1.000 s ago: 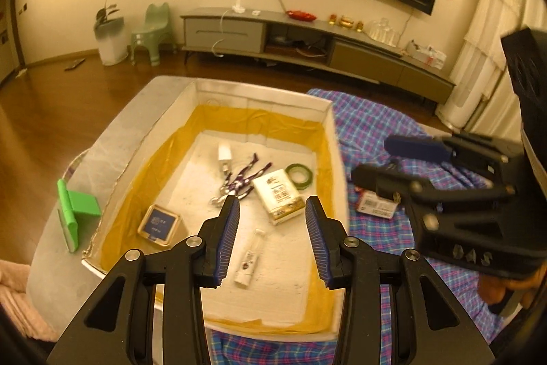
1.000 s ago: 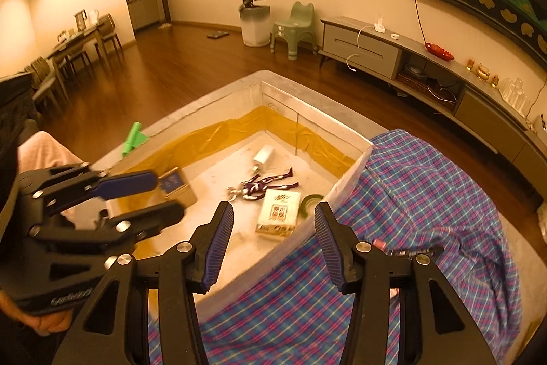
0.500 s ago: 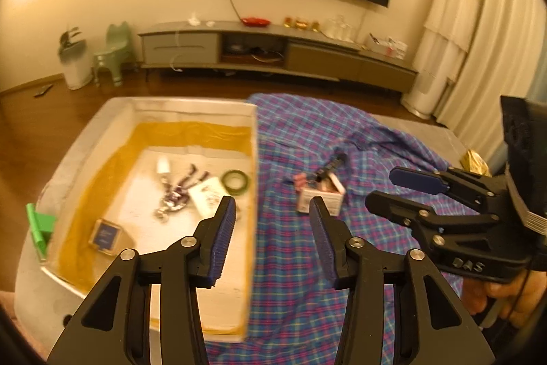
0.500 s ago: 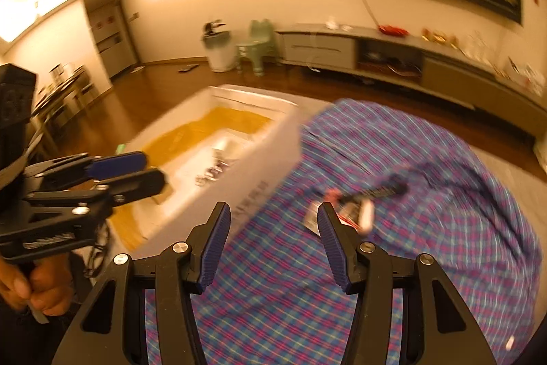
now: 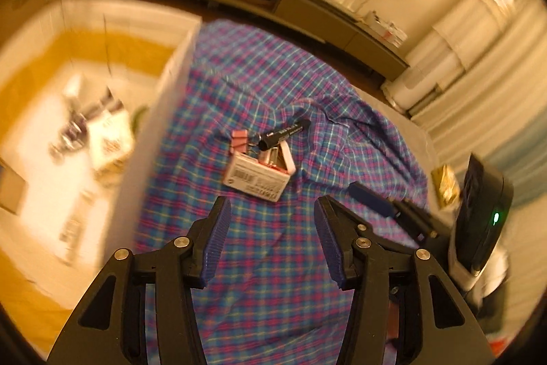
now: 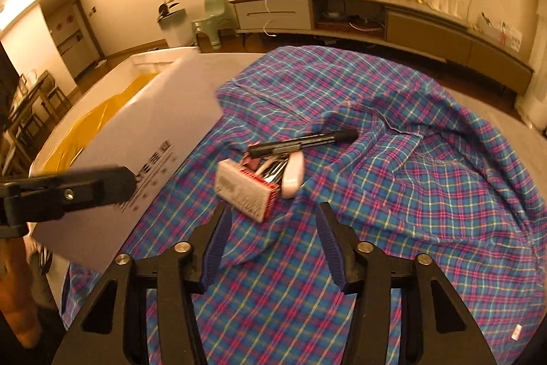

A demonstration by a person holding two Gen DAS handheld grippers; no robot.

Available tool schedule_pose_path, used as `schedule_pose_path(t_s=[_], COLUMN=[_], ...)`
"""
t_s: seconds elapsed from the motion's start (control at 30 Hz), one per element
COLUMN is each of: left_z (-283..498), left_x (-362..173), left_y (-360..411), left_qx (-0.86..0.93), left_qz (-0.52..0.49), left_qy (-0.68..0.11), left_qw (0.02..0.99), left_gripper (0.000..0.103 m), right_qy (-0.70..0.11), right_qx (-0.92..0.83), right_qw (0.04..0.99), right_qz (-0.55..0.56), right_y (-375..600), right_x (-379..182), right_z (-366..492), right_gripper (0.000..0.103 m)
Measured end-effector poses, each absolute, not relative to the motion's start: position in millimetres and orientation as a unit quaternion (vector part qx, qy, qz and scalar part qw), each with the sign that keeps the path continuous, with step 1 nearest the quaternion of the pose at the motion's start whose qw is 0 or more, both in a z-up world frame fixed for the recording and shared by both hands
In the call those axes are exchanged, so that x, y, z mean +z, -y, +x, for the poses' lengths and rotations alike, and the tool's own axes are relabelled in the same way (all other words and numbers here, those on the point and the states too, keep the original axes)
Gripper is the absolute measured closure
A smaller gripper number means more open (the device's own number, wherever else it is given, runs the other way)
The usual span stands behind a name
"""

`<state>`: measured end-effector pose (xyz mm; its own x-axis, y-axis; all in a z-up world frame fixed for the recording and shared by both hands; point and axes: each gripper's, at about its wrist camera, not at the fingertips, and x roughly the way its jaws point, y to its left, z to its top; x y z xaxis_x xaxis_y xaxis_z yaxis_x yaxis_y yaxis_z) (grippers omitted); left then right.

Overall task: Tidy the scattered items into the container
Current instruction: 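Move both open grippers back to the marker and staple box on the shirt, then grasp the black marker with the right gripper while the left gripper grasps the red staple box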

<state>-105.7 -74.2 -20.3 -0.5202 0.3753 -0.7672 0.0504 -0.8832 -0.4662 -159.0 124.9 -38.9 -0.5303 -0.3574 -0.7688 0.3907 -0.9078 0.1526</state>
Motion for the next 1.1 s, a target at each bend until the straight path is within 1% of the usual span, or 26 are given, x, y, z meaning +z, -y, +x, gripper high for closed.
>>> schedule_pose_path(t_s=[0.13, 0.2, 0.27, 0.3, 0.4, 0.47, 0.53, 0.57, 0.6, 0.63, 0.67, 0.7, 0.77, 0.8, 0.93, 1.1], left_z=[-131.7, -140.3, -145.4, -146.3, -149.9, -155.4, -160.5, -163.3, -165.8, -167.7, -168.5, -168.7, -169.5, -169.3, -168.6, -172.8], left_x=[-41.5, -50.1, -56.4, -58.6, -66.3, -72.2, -77.6, -81.5, -86.2, -91.0, -94.3, -95.7, -98.7, -100.1, -103.9, -109.2], left_y=[66.8, 62.6, 62.4, 61.8, 60.0, 57.9, 54.5, 51.7, 49.0, 47.5, 47.2, 47.2, 48.3, 49.9, 53.0, 52.6], left_qx=[0.832, 0.830, 0.826, 0.826, 0.827, 0.823, 0.819, 0.817, 0.815, 0.814, 0.814, 0.816, 0.816, 0.815, 0.815, 0.814], left_qz=[-0.496, -0.503, -0.506, -0.506, -0.508, -0.511, -0.513, -0.516, -0.520, -0.524, -0.526, -0.524, -0.525, -0.525, -0.522, -0.520], left_qy=[0.238, 0.234, 0.244, 0.243, 0.234, 0.236, 0.245, 0.245, 0.242, 0.239, 0.237, 0.235, 0.234, 0.238, 0.245, 0.253], left_qw=[0.074, 0.059, 0.055, 0.056, 0.062, 0.072, 0.079, 0.082, 0.080, 0.075, 0.070, 0.067, 0.060, 0.059, 0.059, 0.054], left_gripper=[0.049, 0.049, 0.049, 0.049, 0.049, 0.049, 0.048, 0.048, 0.047, 0.047, 0.047, 0.047, 0.047, 0.046, 0.042, 0.040], right_qy=[-0.015, 0.006, 0.061, 0.100, 0.178, 0.215, 0.230, 0.237, 0.248, 0.263, 0.271, 0.276, 0.283, 0.287, 0.289, 0.249], right_qx=[-0.872, -0.868, -0.858, -0.850, -0.824, -0.808, -0.799, -0.796, -0.789, -0.781, -0.779, -0.780, -0.783, -0.787, -0.797, -0.808], right_qw=[0.211, 0.216, 0.219, 0.217, 0.215, 0.209, 0.205, 0.201, 0.204, 0.213, 0.216, 0.218, 0.221, 0.218, 0.213, 0.221], right_qz=[0.441, 0.447, 0.460, 0.469, 0.493, 0.507, 0.517, 0.520, 0.524, 0.525, 0.523, 0.518, 0.508, 0.501, 0.485, 0.486], right_y=[-124.1, -125.4, -132.9, -138.4, -145.0, -145.2, -142.2, -141.4, -141.5, -142.3, -143.6, -146.5, -155.2, -161.6, -183.0, -189.0], right_x=[-49.8, -54.7, -62.0, -67.5, -83.9, -95.2, -105.3, -110.0, -115.3, -119.3, -120.5, -119.3, -114.2, -110.0, -95.1, -83.5], right_z=[-187.7, -203.0, -222.3, -234.2, -260.8, -276.6, -288.8, -292.5, -295.9, -297.4, -297.1, -295.1, -290.8, -287.5, -271.5, -238.4], right_gripper=[0.054, 0.054, 0.054, 0.054, 0.054, 0.054, 0.054, 0.057, 0.072, 0.076, 0.077, 0.082, 0.085, 0.089, 0.089, 0.089])
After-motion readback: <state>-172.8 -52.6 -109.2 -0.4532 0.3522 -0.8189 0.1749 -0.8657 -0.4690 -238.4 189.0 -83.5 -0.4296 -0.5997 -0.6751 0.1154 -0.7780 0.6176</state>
